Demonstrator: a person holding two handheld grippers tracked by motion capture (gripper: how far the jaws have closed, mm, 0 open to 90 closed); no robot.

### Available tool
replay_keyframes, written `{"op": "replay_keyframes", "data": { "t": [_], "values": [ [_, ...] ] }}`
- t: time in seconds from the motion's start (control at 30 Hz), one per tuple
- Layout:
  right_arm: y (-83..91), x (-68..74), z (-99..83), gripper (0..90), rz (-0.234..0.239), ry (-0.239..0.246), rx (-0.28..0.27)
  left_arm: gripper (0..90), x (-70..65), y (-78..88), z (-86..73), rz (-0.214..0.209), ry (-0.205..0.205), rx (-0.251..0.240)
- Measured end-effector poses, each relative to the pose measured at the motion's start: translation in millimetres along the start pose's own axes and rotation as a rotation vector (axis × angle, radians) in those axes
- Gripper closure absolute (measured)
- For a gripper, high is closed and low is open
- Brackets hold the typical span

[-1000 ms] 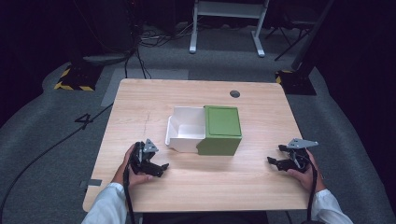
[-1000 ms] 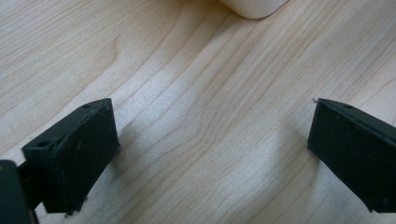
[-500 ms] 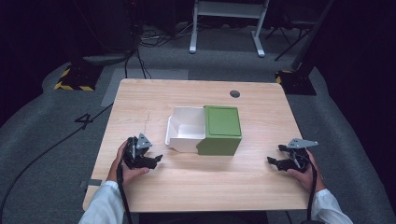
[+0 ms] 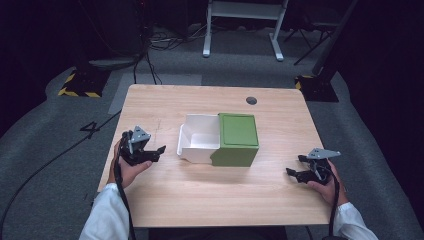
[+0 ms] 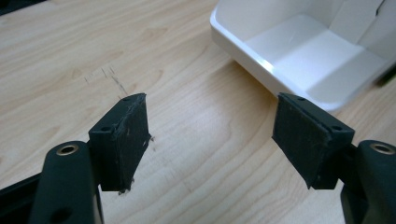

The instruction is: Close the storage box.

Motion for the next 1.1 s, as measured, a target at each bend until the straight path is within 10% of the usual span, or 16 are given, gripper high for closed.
{"op": "replay_keyframes", "data": {
  "t": [0.63,1.1],
  "values": [
    [0.0,0.1,0.0,17.1,0.0,0.0,0.0,29.3,-19.1,-48.8,36.3,-0.026,-0.006,0.008],
    [0.0,0.0,0.0,17.1,0.0,0.0,0.0,31.9,-19.8,-78.2,27.4,-0.037,0.04,0.08]
  ]
}}
Point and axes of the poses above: each handheld gripper's, and its own axes: y roughly backward along the jaws, z roughly out of its top, x roughly to its left, the point moved 9 cm from there along -y, roughly forward along the jaws, and after that the axes turned 8 degrees about y, right-handed, at the moved point
